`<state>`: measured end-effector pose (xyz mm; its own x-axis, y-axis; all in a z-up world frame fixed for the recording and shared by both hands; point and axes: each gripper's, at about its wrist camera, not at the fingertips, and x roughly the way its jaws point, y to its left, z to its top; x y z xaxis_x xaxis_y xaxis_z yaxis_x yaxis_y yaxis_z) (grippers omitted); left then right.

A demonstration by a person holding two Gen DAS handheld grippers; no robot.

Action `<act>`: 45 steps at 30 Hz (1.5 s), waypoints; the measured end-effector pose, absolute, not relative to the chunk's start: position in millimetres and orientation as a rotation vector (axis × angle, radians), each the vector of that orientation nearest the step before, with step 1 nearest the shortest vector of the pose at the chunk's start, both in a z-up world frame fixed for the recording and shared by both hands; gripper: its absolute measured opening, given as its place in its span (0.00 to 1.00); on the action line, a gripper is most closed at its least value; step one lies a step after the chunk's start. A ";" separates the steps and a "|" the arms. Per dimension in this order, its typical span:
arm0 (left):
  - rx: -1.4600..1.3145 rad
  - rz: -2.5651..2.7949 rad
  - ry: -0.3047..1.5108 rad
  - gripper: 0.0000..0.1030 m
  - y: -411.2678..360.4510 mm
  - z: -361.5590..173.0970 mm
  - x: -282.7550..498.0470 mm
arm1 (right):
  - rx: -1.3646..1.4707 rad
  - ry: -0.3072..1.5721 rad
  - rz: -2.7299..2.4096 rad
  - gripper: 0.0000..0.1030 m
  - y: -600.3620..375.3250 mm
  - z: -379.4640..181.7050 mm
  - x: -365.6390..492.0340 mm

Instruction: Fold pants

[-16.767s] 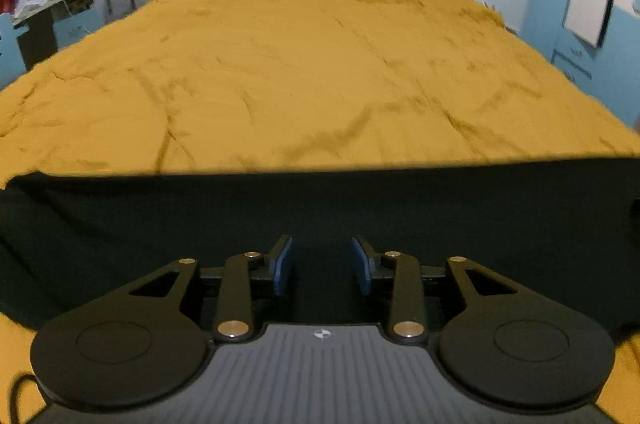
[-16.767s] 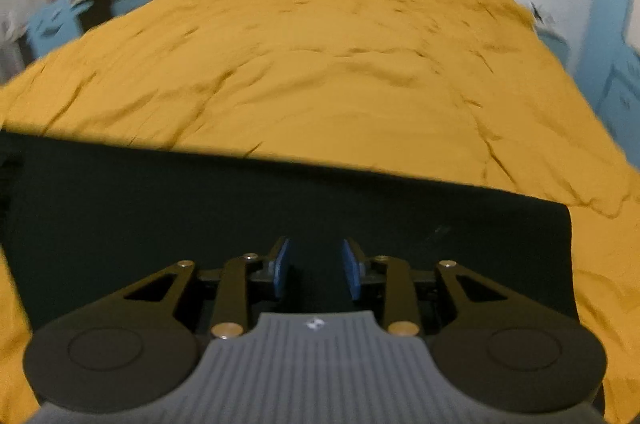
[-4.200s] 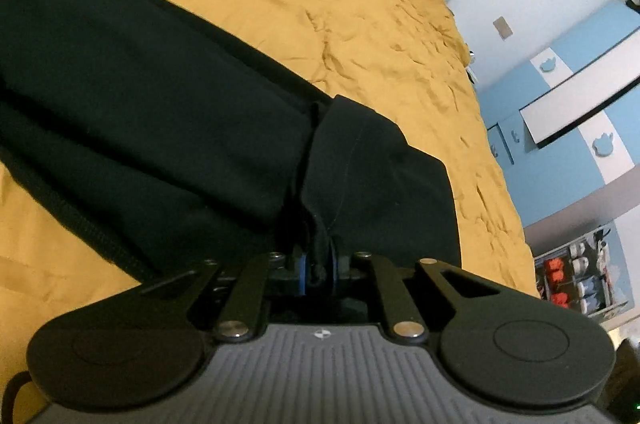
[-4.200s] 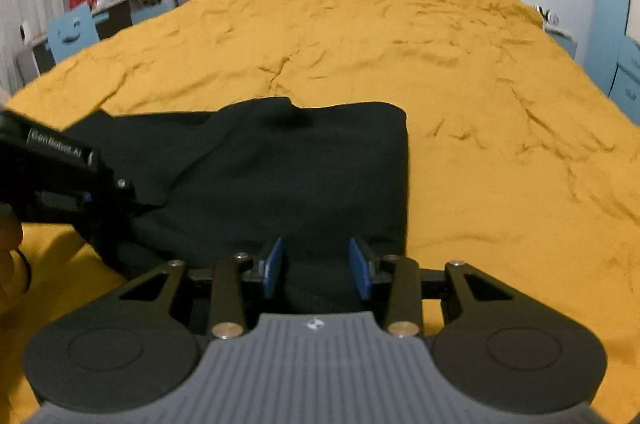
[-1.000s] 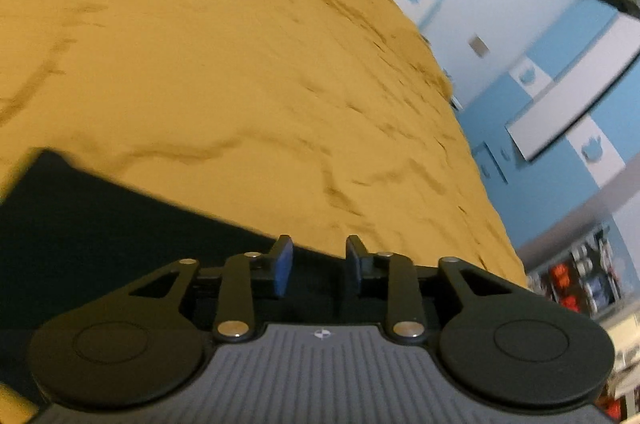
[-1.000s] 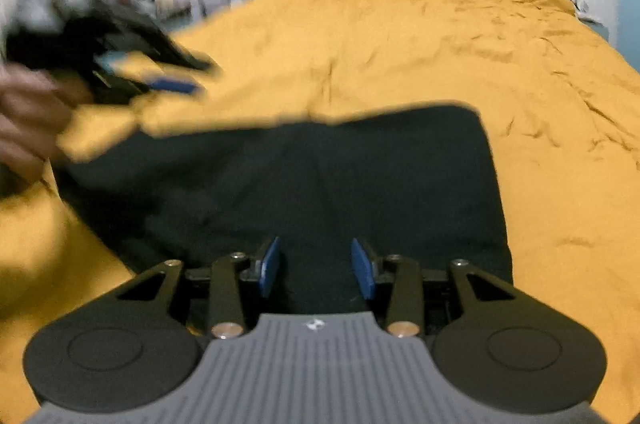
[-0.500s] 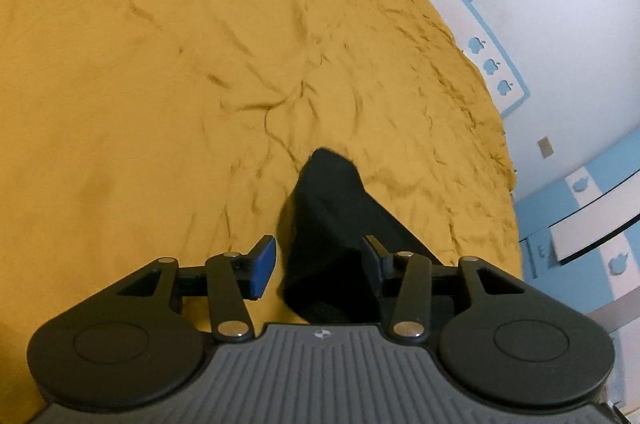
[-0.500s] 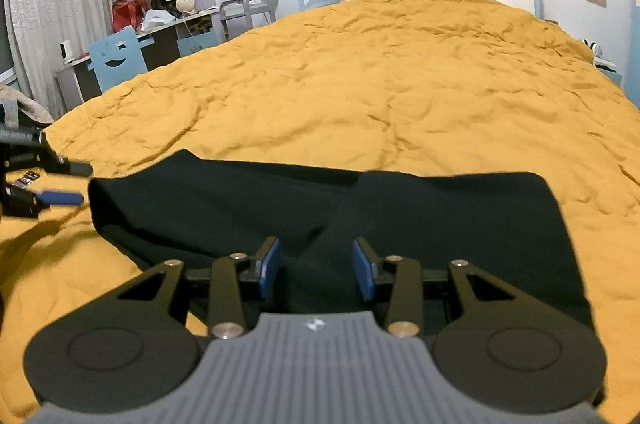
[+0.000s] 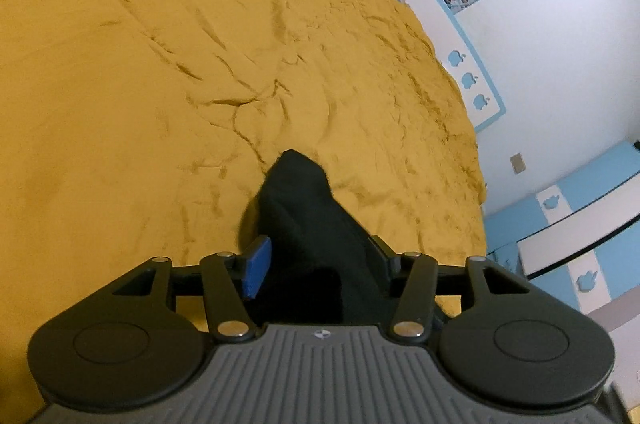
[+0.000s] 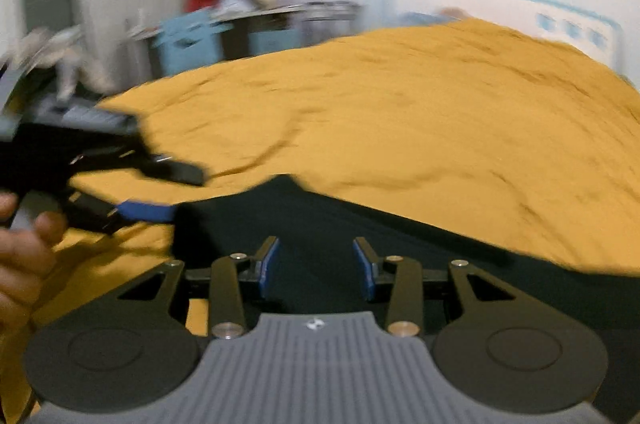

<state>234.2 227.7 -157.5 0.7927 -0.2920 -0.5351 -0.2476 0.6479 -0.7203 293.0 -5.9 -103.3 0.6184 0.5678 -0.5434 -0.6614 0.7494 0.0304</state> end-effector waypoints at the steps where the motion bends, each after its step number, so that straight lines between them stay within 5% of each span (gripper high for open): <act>1: -0.854 -0.026 0.677 0.58 228.0 -155.5 228.5 | -0.228 0.551 0.739 0.36 6.9 -104.8 288.1; 15: -0.429 0.034 0.843 0.51 190.3 -160.5 248.0 | -0.372 0.610 0.773 0.35 41.1 -126.2 293.2; 22: -0.713 0.118 0.797 0.44 233.6 -179.5 233.8 | -0.331 0.622 0.800 0.35 42.2 -124.9 300.5; 30: -0.776 0.103 0.788 0.38 242.9 -176.6 215.6 | 0.042 0.656 0.784 0.35 18.2 -108.0 334.3; 36: -0.793 0.105 0.796 0.36 244.6 -174.5 217.2 | -0.129 0.768 0.760 0.35 56.4 -151.8 330.9; 45: -0.865 0.076 0.701 0.63 245.9 -168.3 210.8 | -0.060 0.677 0.714 0.35 12.0 -125.3 316.4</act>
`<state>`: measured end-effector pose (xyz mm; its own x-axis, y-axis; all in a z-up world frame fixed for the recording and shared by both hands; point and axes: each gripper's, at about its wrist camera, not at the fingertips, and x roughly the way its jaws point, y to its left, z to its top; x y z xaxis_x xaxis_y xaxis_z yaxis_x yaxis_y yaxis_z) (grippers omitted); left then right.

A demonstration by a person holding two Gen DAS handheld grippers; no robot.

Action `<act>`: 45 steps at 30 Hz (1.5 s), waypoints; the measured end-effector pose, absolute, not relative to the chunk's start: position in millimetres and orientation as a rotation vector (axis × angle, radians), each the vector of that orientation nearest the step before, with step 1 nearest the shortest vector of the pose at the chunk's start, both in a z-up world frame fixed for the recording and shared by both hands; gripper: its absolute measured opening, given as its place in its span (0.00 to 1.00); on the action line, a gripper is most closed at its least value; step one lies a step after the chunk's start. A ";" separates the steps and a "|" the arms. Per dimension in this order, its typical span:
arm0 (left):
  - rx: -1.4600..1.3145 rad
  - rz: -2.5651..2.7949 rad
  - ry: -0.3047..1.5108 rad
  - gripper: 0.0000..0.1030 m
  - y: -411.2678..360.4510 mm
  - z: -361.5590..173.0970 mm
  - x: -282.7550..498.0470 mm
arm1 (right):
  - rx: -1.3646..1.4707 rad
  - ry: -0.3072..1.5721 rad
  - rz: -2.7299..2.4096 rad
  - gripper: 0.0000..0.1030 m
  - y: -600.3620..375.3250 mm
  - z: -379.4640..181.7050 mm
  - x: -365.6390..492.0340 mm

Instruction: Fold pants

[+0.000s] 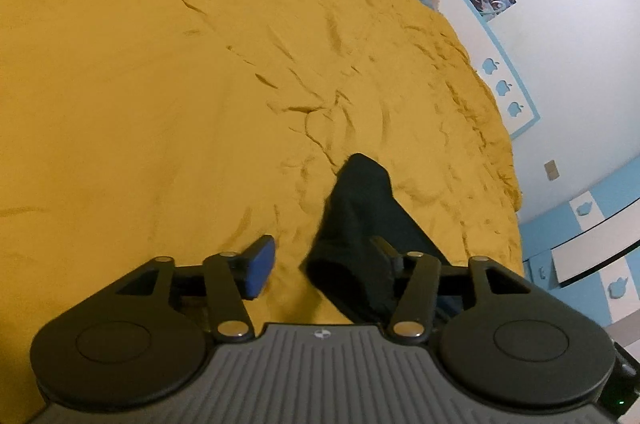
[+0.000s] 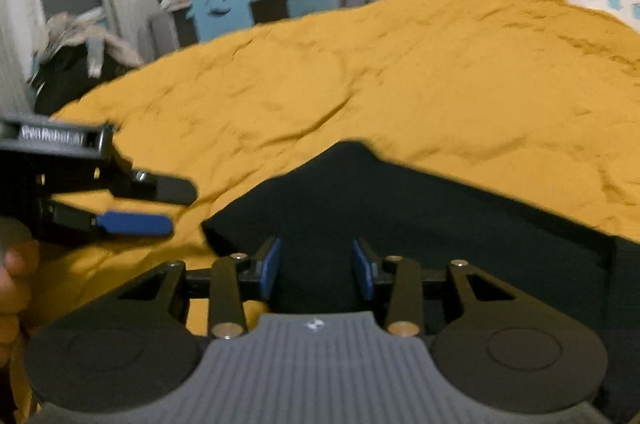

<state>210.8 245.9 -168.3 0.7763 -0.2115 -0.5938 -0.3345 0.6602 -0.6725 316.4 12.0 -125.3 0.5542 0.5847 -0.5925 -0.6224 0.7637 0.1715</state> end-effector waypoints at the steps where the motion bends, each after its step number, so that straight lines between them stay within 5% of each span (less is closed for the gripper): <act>1: -0.867 0.071 0.702 0.63 243.6 -169.3 213.9 | -0.057 0.670 0.695 0.35 3.9 -122.3 316.7; 14: -0.852 0.018 0.731 0.67 211.8 -182.5 256.2 | -0.056 0.696 0.401 0.36 -75.1 -124.1 318.1; 16: -0.875 0.020 0.749 0.61 212.2 -189.3 261.0 | -0.061 0.719 0.407 0.36 -70.0 -137.2 319.8; 21: -0.933 0.057 0.778 0.21 218.4 -199.1 262.5 | -0.104 0.756 0.409 0.38 -60.4 -167.7 315.5; 24: -0.904 0.064 0.760 0.15 213.1 -190.8 260.5 | -0.069 0.752 0.416 0.38 -62.4 -162.6 318.4; 45: -0.395 -0.188 0.590 0.13 8.3 -60.1 281.1 | 0.122 0.666 0.298 0.40 -194.3 -98.6 298.2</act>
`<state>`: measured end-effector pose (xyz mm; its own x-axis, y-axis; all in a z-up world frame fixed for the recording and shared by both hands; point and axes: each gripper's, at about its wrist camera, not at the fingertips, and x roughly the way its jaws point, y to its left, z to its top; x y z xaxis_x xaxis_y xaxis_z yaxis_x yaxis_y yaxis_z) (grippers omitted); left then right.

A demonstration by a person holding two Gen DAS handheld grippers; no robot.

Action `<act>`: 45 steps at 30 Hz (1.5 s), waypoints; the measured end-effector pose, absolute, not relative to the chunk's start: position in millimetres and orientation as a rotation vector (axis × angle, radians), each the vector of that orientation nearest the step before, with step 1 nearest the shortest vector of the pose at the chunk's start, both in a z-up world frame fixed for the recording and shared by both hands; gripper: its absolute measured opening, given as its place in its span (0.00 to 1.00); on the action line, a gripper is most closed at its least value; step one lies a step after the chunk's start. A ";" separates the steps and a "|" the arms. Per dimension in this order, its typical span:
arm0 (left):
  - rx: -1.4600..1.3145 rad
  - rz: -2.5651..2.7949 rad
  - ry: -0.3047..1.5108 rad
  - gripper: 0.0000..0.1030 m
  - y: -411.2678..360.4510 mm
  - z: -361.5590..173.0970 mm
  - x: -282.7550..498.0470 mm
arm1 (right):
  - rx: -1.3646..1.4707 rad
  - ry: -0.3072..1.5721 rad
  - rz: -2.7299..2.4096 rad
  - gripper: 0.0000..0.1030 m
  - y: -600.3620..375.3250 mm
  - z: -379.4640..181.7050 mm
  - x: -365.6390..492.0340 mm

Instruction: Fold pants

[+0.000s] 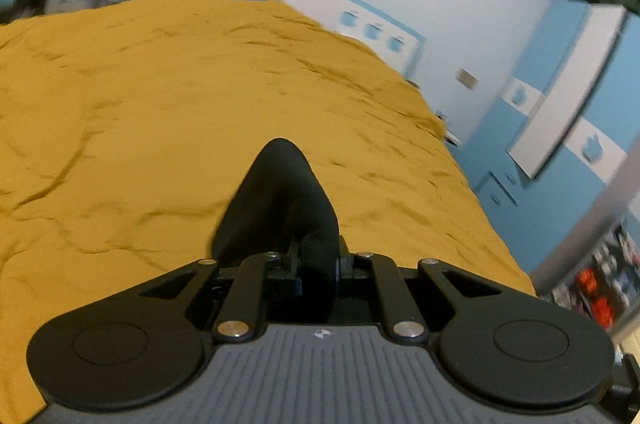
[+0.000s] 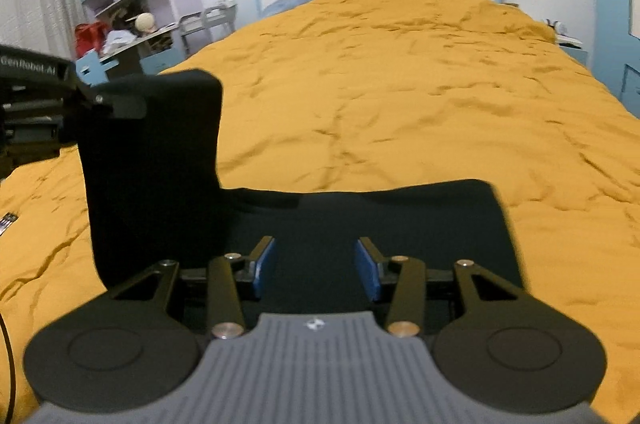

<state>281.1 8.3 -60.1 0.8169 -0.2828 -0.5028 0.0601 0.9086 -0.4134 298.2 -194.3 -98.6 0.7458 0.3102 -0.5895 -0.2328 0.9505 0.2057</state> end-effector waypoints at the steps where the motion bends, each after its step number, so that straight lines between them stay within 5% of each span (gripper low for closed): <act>1: -0.388 -0.200 0.593 0.13 -1.3 -59.6 282.3 | 0.127 0.666 0.288 0.40 -202.0 -98.1 296.3; 22: -0.107 -0.369 0.708 0.14 -170.1 -114.2 291.2 | 0.299 0.699 0.054 0.40 -339.1 -134.3 264.6; 27: 0.009 -0.468 0.867 0.34 -190.0 -149.3 290.5 | 0.328 0.711 0.021 0.40 -351.9 -136.5 264.7; 38: -0.305 -0.405 0.755 0.55 -32.2 -104.8 261.3 | 0.401 0.720 0.121 0.42 -332.6 -124.1 283.1; 45: -0.553 -0.211 0.820 0.59 53.5 -141.0 281.7 | 0.458 0.796 0.198 0.42 -304.5 -126.7 301.6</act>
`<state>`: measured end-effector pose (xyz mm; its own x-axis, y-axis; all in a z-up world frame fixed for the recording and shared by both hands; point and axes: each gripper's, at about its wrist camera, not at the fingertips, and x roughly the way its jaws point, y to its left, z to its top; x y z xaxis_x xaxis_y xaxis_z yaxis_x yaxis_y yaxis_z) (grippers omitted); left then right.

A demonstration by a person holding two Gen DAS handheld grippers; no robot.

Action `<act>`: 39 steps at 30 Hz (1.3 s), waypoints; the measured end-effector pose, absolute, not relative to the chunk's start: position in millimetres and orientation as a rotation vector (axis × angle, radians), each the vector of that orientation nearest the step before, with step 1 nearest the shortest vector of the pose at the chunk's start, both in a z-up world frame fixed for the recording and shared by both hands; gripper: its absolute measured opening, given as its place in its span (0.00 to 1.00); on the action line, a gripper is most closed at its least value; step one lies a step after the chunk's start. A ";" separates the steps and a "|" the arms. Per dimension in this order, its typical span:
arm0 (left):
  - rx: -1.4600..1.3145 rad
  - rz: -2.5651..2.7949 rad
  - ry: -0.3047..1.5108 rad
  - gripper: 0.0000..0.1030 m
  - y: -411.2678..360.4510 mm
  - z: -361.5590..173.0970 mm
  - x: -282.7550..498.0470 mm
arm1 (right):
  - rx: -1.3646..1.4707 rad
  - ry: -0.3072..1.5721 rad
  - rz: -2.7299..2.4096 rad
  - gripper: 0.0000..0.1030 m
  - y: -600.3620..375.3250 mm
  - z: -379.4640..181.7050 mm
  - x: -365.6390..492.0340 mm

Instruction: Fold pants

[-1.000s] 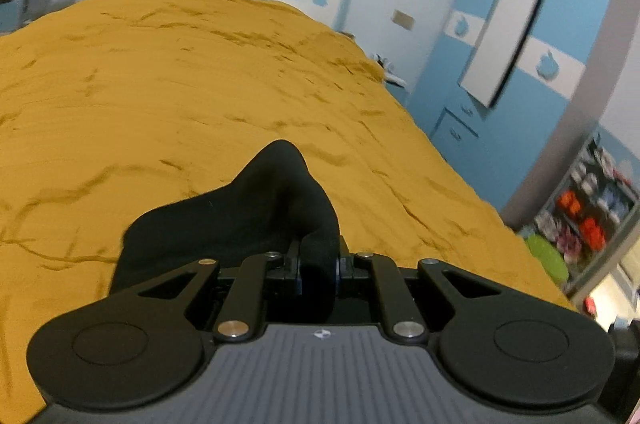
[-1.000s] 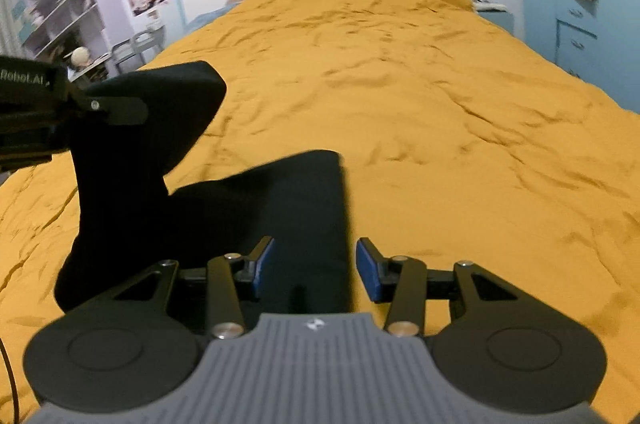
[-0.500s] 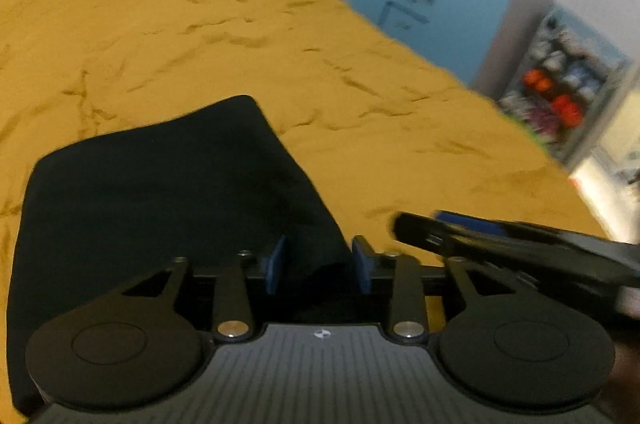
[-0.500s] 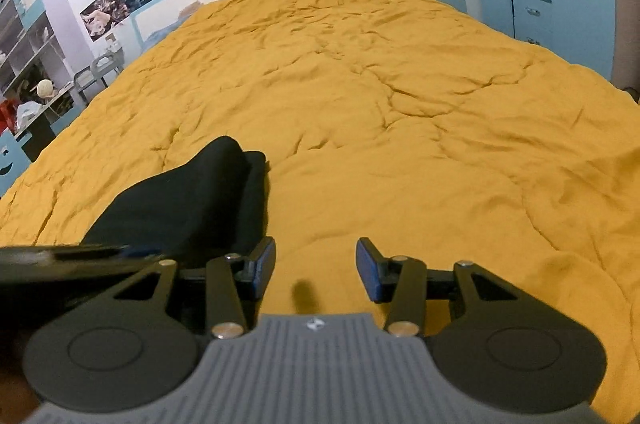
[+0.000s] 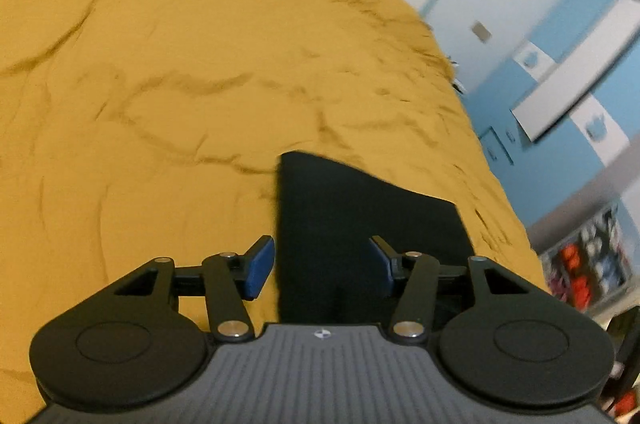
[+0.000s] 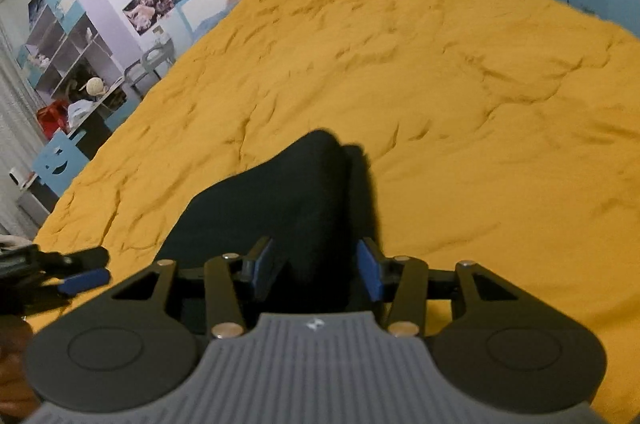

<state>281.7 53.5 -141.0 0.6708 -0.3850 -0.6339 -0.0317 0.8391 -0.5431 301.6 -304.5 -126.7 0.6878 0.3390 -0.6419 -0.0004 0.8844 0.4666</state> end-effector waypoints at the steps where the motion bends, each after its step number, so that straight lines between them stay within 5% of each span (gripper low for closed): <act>1: -0.570 -0.209 0.836 0.59 55.1 -146.2 284.0 | 0.470 0.816 0.192 0.41 -301.7 -128.9 303.5; 3: -0.583 -0.220 0.870 0.59 53.3 -156.8 288.3 | 0.505 0.843 0.207 0.27 -300.1 -132.8 306.4; 4: -0.581 -0.227 0.889 0.59 49.6 -160.7 290.3 | 0.523 0.857 0.215 0.10 -300.0 -133.2 306.5; 9: -0.560 -0.281 0.874 0.58 35.1 -162.6 281.5 | 0.737 0.809 0.296 0.08 -329.6 -117.8 297.6; 18: -0.464 -0.320 0.986 0.58 17.1 -188.0 276.4 | 0.463 0.855 0.249 0.15 -320.9 -135.7 284.7; 20: -0.454 -0.335 0.993 0.58 20.1 -188.5 270.4 | 0.335 0.859 0.230 0.35 -312.2 -131.8 280.6; 21: -0.454 -0.344 1.001 0.58 22.2 -188.8 268.1 | 0.260 0.864 0.235 0.38 -307.2 -130.7 278.9; 31: -0.393 -0.375 0.989 0.58 39.5 -154.2 266.7 | 0.346 0.848 0.304 0.41 -341.4 -98.3 319.8; 39: -0.445 -0.371 1.022 0.58 28.1 -168.8 295.3 | 0.495 0.879 0.345 0.39 -342.3 -130.5 412.6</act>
<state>295.3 28.1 -168.8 0.4735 -0.4937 -0.7294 0.0890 0.8507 -0.5180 412.6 -342.3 -130.5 0.5947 0.4809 -0.6442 -0.0851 0.8345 0.5444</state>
